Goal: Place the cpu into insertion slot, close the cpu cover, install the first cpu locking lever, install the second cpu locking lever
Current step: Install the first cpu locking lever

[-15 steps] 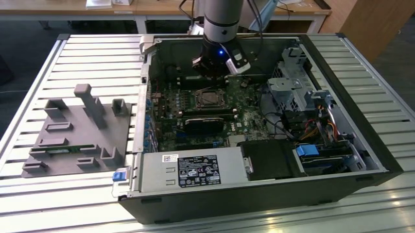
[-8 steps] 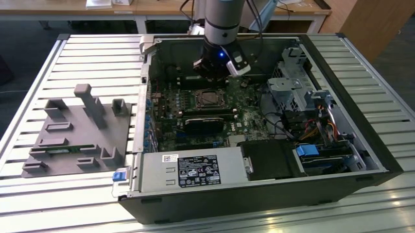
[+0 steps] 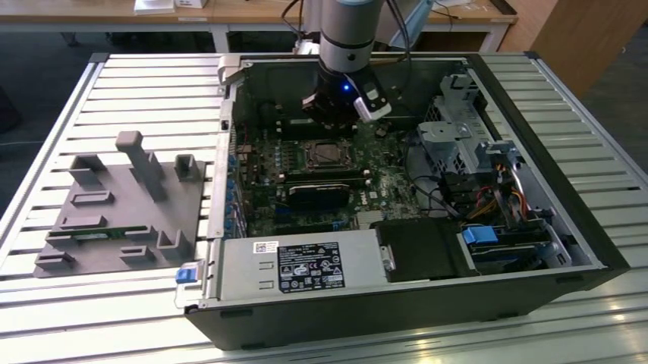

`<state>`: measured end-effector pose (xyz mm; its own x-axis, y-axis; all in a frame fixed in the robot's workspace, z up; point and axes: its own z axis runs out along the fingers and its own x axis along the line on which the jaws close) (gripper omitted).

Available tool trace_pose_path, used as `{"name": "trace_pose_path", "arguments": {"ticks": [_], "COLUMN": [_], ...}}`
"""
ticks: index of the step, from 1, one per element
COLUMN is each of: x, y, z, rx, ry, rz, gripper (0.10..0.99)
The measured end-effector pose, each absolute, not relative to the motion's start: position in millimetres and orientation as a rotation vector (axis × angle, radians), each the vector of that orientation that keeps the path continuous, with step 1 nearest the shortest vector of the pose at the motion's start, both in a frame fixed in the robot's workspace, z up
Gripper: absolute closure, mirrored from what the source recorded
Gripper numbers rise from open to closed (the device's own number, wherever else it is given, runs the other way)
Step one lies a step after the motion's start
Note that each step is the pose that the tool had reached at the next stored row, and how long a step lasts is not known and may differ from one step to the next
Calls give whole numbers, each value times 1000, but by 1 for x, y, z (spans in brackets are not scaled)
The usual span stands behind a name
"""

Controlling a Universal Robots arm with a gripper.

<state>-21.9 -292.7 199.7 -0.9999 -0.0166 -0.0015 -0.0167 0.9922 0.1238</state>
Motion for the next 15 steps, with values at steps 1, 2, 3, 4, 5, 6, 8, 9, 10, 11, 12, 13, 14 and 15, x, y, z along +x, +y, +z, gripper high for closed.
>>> {"name": "trace_pose_path", "arguments": {"ticks": [1,2,3,4,5,6,8,9,10,11,12,13,14,15], "x": [-22,-22,-22,-22,-22,-22,-22,-22,-22,-22,-22,-22,-22,-22], "y": [-293,-293,-293,-293,-293,-293,-293,-293,-293,-293,-293,-293,-293,-293], "z": [199,199,199,198,198,197,198,198,198,199,199,200,200,200], "rx": [-26,-26,-26,-26,-26,-26,-26,-26,-26,-26,-26,-26,-26,-26], "ry": [3135,3135,3136,3135,3135,3134,3135,3135,3135,3135,3135,3135,3135,3135], "rz": [193,191,190,190,190,191,189,189,189,188,188,189,189,189], "gripper": [980,980,980,980,980,980,980,980,980,980,980,980,980,980]}}
